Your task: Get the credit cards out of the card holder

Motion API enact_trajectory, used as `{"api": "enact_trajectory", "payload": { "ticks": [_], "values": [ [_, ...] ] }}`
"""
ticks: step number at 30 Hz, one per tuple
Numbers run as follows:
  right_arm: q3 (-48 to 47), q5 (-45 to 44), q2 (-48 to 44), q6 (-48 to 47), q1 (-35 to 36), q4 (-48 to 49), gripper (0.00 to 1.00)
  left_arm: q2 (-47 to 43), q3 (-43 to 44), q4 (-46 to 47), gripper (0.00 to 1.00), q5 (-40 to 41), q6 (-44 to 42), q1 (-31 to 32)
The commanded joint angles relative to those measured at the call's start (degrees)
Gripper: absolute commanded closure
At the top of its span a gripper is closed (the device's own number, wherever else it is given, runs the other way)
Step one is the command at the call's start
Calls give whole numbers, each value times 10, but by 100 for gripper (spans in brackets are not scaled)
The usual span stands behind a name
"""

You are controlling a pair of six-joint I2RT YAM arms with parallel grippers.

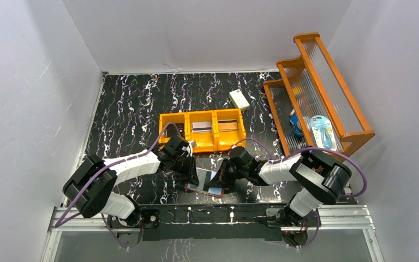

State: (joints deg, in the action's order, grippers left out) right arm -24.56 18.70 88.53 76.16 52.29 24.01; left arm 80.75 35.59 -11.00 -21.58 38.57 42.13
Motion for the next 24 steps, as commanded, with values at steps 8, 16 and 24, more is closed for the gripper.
{"api": "enact_trajectory", "payload": {
  "ticks": [8, 16, 24],
  "values": [
    [26, -69, -83, -10, -4, -46, 100, -1, -8, -50, 84, 44, -8, 6],
    [4, -52, -50, -10, -4, -13, 80, 25, 6, -46, 85, 28, -20, 7],
    [2, -62, -28, -11, -6, 31, 66, 33, 0, -46, 86, 22, -22, 11]
  ]
}}
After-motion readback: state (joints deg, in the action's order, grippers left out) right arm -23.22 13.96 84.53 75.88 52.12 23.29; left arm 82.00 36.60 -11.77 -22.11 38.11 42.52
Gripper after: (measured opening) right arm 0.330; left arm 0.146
